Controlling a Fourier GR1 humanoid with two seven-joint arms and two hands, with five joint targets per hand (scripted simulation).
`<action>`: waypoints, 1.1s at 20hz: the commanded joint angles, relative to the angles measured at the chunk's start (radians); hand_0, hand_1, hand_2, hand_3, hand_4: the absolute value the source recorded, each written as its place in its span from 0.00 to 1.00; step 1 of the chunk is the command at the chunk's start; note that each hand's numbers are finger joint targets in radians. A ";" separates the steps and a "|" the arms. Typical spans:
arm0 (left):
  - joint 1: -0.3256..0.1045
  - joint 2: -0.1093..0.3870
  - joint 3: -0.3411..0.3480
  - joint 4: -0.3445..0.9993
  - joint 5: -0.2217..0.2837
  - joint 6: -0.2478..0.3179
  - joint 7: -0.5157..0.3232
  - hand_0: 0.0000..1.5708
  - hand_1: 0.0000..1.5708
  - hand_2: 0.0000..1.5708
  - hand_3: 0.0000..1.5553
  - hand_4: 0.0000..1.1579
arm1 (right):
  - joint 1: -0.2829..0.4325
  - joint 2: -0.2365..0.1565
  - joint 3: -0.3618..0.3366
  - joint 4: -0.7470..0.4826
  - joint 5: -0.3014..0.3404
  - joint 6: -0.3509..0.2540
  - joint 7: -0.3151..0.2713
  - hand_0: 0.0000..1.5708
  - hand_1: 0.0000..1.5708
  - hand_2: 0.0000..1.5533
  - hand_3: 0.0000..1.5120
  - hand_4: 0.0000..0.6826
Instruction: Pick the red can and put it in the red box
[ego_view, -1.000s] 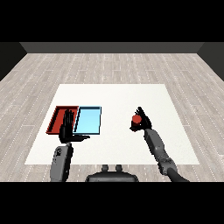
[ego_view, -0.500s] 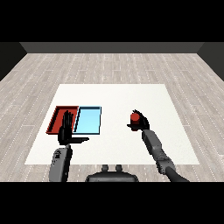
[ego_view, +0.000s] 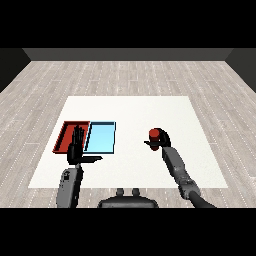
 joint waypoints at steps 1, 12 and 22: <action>-0.048 -0.017 -0.016 0.002 -0.008 0.028 0.057 0.00 0.00 0.00 0.00 0.00 | -0.034 0.020 0.018 -0.026 0.022 -0.063 0.030 0.93 0.93 0.93 0.91 0.88; -0.019 -0.009 -0.054 -0.017 -0.027 -0.011 0.043 0.00 0.00 0.00 0.00 0.00 | 0.179 -0.020 0.091 -0.517 0.015 -0.028 0.135 0.91 0.91 0.92 0.91 0.91; -0.045 -0.040 -0.249 -0.020 -0.052 0.109 0.184 0.00 0.00 0.00 0.00 0.00 | 0.261 -0.064 0.061 -0.783 -0.067 0.035 0.230 0.92 0.92 0.92 0.92 0.96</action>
